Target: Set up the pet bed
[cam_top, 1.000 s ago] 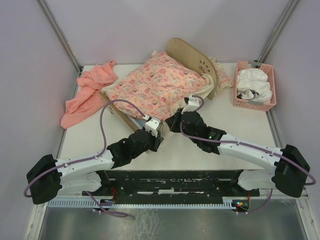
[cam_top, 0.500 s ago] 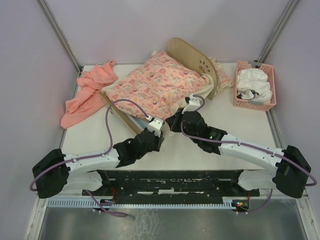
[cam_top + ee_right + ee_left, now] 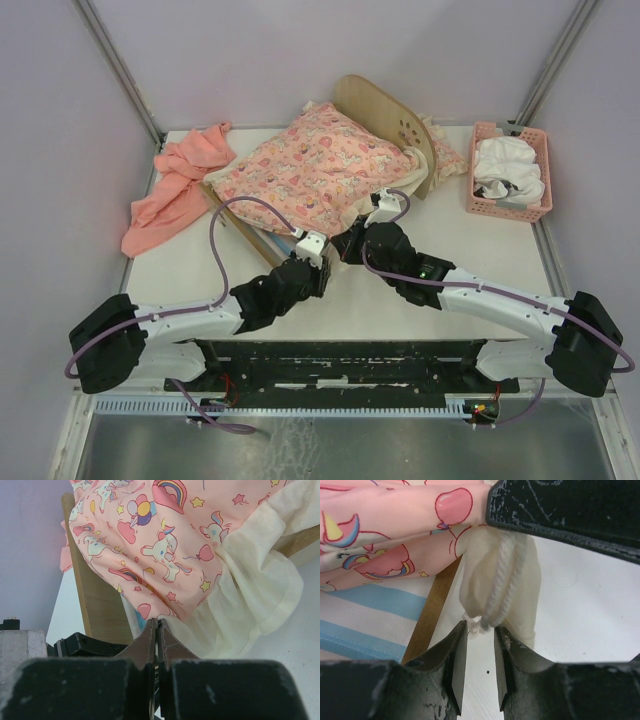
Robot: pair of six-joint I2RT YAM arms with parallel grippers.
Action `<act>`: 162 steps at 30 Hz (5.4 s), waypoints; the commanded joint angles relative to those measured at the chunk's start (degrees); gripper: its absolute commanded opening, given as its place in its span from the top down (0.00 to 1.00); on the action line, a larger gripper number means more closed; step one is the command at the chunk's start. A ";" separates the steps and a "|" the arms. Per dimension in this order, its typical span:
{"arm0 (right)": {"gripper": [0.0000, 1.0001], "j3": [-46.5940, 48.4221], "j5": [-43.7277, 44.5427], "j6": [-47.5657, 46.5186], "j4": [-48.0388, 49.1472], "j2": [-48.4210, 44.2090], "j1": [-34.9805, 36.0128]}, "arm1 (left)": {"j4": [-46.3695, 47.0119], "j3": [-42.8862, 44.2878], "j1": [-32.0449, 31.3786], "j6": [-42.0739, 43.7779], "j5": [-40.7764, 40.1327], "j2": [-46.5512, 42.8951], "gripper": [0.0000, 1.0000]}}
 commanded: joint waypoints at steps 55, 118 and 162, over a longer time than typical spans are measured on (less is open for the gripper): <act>0.98 0.96 4.19 -13.00 -0.81 -1.13 -2.34 | -15.32 5.27 0.08 5.84 4.33 -17.83 0.97; 0.98 0.26 1.66 -12.41 1.79 2.09 -2.30 | -46.77 22.74 0.08 25.32 -13.02 -17.15 0.97; 0.75 7.73 -9.12 -20.09 -2.88 8.14 -2.29 | -42.90 16.63 2.09 -9.16 -13.19 -11.72 0.56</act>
